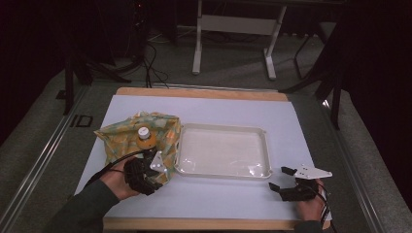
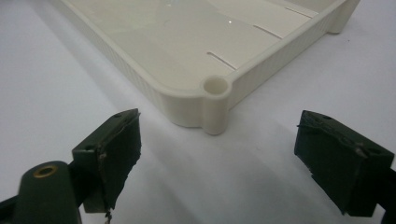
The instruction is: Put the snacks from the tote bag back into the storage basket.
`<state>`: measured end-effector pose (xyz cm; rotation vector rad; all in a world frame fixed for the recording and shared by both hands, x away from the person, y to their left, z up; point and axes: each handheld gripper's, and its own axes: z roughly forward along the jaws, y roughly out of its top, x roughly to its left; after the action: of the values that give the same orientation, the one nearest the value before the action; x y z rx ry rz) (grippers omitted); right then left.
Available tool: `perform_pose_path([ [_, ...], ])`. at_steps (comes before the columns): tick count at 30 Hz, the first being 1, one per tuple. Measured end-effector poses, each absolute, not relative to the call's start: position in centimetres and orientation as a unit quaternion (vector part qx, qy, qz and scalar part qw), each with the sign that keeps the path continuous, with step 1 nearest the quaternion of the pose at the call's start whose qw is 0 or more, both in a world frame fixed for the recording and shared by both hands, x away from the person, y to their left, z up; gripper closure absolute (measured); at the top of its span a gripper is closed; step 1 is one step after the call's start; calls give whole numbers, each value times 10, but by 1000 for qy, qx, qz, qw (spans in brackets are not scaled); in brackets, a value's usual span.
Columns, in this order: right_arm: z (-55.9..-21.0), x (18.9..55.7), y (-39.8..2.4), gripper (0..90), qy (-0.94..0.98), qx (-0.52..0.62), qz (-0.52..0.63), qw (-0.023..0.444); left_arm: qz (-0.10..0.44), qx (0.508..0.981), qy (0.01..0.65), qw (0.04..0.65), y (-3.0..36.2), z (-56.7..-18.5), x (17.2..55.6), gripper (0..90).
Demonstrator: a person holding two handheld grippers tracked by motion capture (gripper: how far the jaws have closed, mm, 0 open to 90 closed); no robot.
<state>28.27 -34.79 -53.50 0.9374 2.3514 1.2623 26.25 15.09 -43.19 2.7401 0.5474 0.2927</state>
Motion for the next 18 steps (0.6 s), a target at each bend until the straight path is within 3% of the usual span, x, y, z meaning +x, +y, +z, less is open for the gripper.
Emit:
perform_pose_path([
  [18, -535, 283, -347, 143, 822, 325, 441, 156, 106, 959, 205, 164, 163, -421, 274, 525],
])
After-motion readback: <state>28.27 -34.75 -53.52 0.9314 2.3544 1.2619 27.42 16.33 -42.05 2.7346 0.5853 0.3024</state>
